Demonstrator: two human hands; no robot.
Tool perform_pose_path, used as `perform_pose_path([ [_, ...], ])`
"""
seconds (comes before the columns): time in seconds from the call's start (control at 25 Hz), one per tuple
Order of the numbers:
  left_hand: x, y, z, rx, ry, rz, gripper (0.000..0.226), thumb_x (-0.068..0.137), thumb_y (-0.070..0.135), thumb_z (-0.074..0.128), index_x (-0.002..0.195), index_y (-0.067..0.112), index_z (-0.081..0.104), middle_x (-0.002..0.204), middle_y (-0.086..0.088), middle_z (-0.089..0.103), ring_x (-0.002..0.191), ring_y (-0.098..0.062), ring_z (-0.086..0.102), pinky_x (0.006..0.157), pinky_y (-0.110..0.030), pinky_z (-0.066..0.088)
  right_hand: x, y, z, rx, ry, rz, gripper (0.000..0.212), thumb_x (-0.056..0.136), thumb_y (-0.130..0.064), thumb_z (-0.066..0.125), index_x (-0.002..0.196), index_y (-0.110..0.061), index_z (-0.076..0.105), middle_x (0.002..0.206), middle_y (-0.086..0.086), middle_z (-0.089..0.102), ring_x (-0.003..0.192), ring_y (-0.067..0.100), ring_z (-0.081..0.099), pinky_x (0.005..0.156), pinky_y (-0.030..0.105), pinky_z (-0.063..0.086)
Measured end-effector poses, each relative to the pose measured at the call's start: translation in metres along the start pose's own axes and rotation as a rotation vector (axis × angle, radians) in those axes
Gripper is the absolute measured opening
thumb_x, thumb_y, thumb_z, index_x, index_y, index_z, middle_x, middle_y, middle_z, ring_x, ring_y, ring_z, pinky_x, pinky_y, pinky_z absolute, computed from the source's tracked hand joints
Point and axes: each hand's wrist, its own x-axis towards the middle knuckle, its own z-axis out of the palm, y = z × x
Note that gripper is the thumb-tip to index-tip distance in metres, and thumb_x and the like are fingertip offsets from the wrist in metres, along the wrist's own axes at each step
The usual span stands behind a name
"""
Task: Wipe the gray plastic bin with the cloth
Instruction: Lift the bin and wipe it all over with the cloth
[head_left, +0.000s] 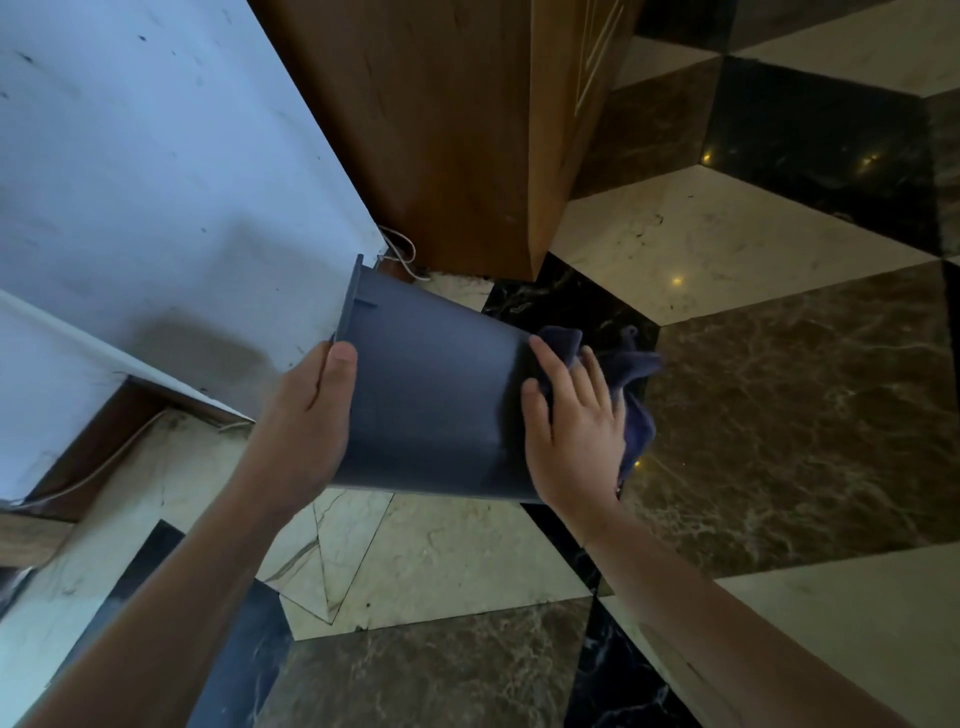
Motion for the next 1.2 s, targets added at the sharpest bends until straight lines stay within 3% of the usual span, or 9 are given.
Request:
perform_pose_path([
  [0.08,0.0,0.007,0.006,0.021,-0.017,0.07,0.04,0.103,0.04,0.028,0.07,0.02,0.041,0.062,0.006,0.044,0.052,0.002,0.048,0.05,-0.026,0.037,-0.006,-0.034,0.002,0.091,-0.006,-0.149,0.049,0.102,-0.047,0.024,0.147,-0.035,0.04,0.153,-0.002,0.045,0.149,0.019,0.024,0.118,0.052,0.019],
  [0.32,-0.001,0.001,0.006,-0.004,-0.041,0.128,0.036,0.103,0.033,0.033,0.072,0.024,0.047,0.064,0.011,0.059,0.057,-0.004,0.052,0.052,-0.016,0.038,-0.02,-0.076,0.01,0.096,-0.02,-0.401,0.052,0.102,-0.048,0.029,0.153,-0.034,0.029,0.159,-0.008,0.035,0.152,0.014,0.012,0.118,0.045,0.019],
  [0.6,-0.021,-0.017,-0.007,0.086,-0.001,0.099,0.039,0.104,0.035,0.029,0.069,0.024,0.04,0.062,0.027,0.056,0.057,0.004,0.052,0.047,-0.022,0.031,-0.003,-0.022,-0.002,0.013,-0.035,-0.033,0.051,0.097,-0.053,0.032,0.145,-0.037,0.037,0.144,-0.007,0.052,0.138,0.022,0.037,0.109,0.052,0.029],
  [0.8,-0.037,-0.036,-0.033,0.166,-0.103,0.147,0.036,0.098,0.048,0.032,0.073,0.029,0.049,0.069,0.026,0.062,0.057,0.003,0.057,0.045,-0.007,0.038,0.004,0.015,-0.021,0.01,-0.1,0.069,0.049,0.096,-0.053,0.028,0.131,-0.032,0.054,0.125,-0.005,0.066,0.119,0.026,0.053,0.101,0.048,0.035],
  [0.84,-0.036,-0.041,-0.041,0.153,-0.144,0.111,0.039,0.099,0.05,0.034,0.073,0.028,0.054,0.064,0.023,0.063,0.053,0.001,0.057,0.046,-0.006,0.038,-0.004,0.016,-0.021,-0.006,-0.077,0.043,0.049,0.096,-0.052,0.028,0.128,-0.03,0.057,0.12,-0.005,0.068,0.115,0.025,0.056,0.098,0.046,0.037],
  [0.92,-0.022,-0.04,-0.055,-0.059,-0.2,-0.136,0.047,0.094,0.052,0.036,0.071,0.028,0.069,0.059,0.014,0.067,0.056,-0.007,0.06,0.057,-0.024,0.049,-0.021,0.014,-0.019,-0.046,-0.017,-0.041,0.045,0.096,-0.049,0.033,0.124,-0.028,0.061,0.11,-0.005,0.07,0.107,0.024,0.06,0.092,0.044,0.04],
  [1.04,0.016,-0.023,-0.063,-0.239,-0.205,-0.49,0.077,0.071,0.085,0.035,0.06,0.016,0.065,0.054,0.001,0.065,0.051,-0.018,0.061,0.057,-0.034,0.044,-0.041,0.013,-0.013,-0.082,-0.004,-0.175,0.039,0.096,-0.045,0.04,0.123,-0.027,0.063,0.102,-0.007,0.071,0.102,0.021,0.061,0.088,0.044,0.043],
  [1.12,0.033,-0.008,-0.056,-0.262,-0.173,-0.591,0.066,0.069,0.081,0.049,0.069,0.017,0.065,0.058,0.0,0.068,0.054,-0.019,0.064,0.058,-0.032,0.046,-0.046,0.014,-0.011,-0.086,-0.005,-0.207,0.039,0.095,-0.043,0.042,0.124,-0.026,0.063,0.101,-0.007,0.071,0.101,0.021,0.062,0.087,0.045,0.045],
  [1.2,0.039,0.0,-0.043,-0.283,-0.165,-0.606,0.041,0.082,0.056,0.057,0.079,0.017,0.068,0.073,-0.005,0.073,0.063,-0.023,0.067,0.058,-0.03,0.048,-0.049,0.016,-0.011,-0.072,-0.005,-0.218,0.04,0.096,-0.042,0.042,0.125,-0.025,0.063,0.103,-0.006,0.071,0.1,0.021,0.063,0.087,0.046,0.046],
])
